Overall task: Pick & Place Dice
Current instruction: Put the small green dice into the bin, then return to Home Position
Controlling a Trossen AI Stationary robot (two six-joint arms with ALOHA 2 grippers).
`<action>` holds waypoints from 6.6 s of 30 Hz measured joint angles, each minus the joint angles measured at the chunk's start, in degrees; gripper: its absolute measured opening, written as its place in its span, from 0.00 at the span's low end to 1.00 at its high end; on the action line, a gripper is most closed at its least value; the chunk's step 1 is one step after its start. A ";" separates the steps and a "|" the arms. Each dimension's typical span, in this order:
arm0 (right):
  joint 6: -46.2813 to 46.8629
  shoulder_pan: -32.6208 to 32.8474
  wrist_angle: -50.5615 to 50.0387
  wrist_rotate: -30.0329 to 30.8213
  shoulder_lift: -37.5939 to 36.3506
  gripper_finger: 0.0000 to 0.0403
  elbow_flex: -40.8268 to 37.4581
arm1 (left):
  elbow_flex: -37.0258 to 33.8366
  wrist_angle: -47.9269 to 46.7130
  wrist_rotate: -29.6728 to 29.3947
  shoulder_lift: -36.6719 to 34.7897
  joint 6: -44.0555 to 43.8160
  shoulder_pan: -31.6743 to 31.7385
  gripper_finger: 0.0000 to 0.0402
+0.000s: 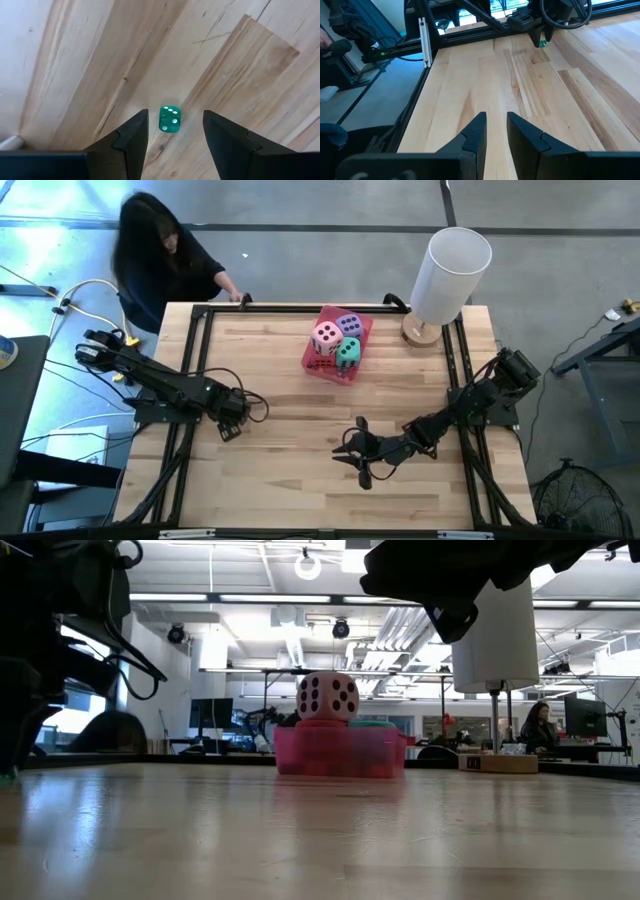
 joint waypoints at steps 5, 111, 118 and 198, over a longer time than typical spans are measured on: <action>-0.01 0.00 -0.01 0.00 0.00 0.16 0.00 | 0.00 0.00 0.17 0.00 0.02 -0.02 0.45; 2.59 1.23 -1.45 0.24 0.00 0.16 0.02 | 14.69 65.06 5.81 21.35 48.85 35.51 0.17; 2.57 0.72 -1.62 0.22 0.00 0.16 0.02 | 14.69 65.14 8.75 21.35 48.67 34.88 0.17; -14.81 -5.23 -25.01 -0.34 -60.65 0.00 -20.55 | -22.18 41.02 7.52 -65.00 39.67 17.64 0.00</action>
